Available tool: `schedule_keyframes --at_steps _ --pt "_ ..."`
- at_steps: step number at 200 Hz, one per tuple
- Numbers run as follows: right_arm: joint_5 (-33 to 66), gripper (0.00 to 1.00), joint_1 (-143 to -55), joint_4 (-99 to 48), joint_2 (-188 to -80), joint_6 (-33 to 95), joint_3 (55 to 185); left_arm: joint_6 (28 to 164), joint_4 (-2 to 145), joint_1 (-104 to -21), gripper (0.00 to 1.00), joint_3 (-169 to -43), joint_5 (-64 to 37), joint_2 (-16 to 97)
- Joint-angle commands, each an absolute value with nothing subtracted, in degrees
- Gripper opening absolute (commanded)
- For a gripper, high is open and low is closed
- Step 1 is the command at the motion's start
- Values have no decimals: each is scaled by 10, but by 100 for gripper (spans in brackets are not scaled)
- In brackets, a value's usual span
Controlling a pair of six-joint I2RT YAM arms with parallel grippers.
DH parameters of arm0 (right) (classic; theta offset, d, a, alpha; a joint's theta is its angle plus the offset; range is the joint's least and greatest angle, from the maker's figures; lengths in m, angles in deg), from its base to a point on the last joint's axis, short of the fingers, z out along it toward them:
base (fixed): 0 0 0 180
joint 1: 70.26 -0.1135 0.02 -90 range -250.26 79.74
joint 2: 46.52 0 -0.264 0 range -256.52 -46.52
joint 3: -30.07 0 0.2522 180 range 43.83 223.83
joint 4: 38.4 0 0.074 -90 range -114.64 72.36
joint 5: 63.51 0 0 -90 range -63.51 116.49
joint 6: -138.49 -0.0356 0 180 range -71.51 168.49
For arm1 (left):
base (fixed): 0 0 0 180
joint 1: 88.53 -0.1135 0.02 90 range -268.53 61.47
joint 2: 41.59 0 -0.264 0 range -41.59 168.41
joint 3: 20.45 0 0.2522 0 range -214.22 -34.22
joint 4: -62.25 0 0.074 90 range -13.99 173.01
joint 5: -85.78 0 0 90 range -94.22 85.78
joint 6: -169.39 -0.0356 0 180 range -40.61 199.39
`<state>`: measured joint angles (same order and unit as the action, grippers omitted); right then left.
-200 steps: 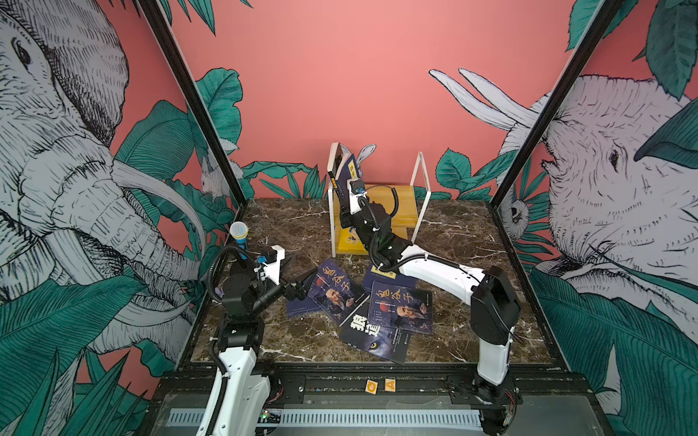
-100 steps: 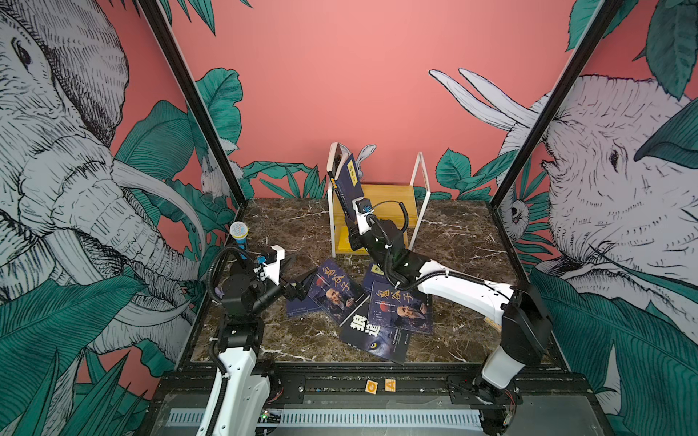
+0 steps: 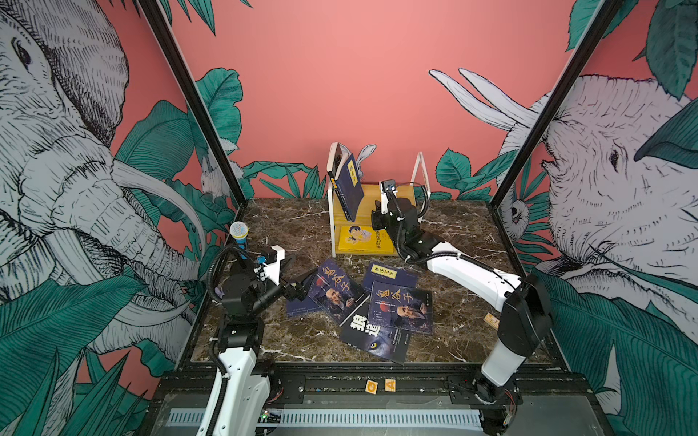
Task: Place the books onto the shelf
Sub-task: 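Open the right gripper and draw it back toward the book pile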
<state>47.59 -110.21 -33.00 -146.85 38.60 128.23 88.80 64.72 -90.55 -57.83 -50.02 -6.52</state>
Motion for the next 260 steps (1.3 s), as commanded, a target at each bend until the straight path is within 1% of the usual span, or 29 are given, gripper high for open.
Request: schedule_keyframes --at_steps 1,19,53,69,88,91,103,110,131,162,177,194,208,217,225,260 --pt "464 17 -1083 -302 -1504 369 1323 884 641 -905 99 -575 -502 -76" --pt "471 13 -1079 -287 -1517 367 1342 882 657 -905 100 -581 -498 -72" --pt "445 12 -1080 -297 -1479 349 1314 886 691 -901 100 -585 -457 -70" --pt "440 16 -1084 -288 -1453 337 1288 877 732 -901 100 -596 -437 -61" --pt "432 20 -1091 -286 -1413 329 1247 853 807 -898 100 -626 -392 -45" --pt "431 21 -1093 -287 -1406 331 1239 847 815 -897 100 -629 -372 -43" --pt "429 25 -1100 -296 -1388 337 1208 828 839 -886 100 -635 -359 -35" --pt "432 28 -1106 -299 -1361 340 1194 825 848 -882 100 -636 -359 -28" --pt "439 36 -1123 -294 -1326 343 1141 840 874 -874 100 -647 -364 11" --pt "449 57 -1159 -311 -1275 375 1071 812 921 -867 100 -680 -367 81" --pt "462 67 -1172 -315 -1256 383 1041 801 951 -865 100 -707 -369 144" --pt "470 75 -1184 -313 -1236 381 1016 803 984 -866 100 -757 -381 229" --pt "470 84 -1196 -323 -1222 385 989 820 978 -865 100 -786 -382 277" --pt "472 92 -1203 -329 -1215 388 974 829 967 -865 100 -799 -382 302" --pt "474 98 -1208 -327 -1212 387 966 834 962 -865 99 -811 -409 321" --pt "472 99 -1229 -320 -1193 378 923 817 989 -866 99 -867 -421 398"
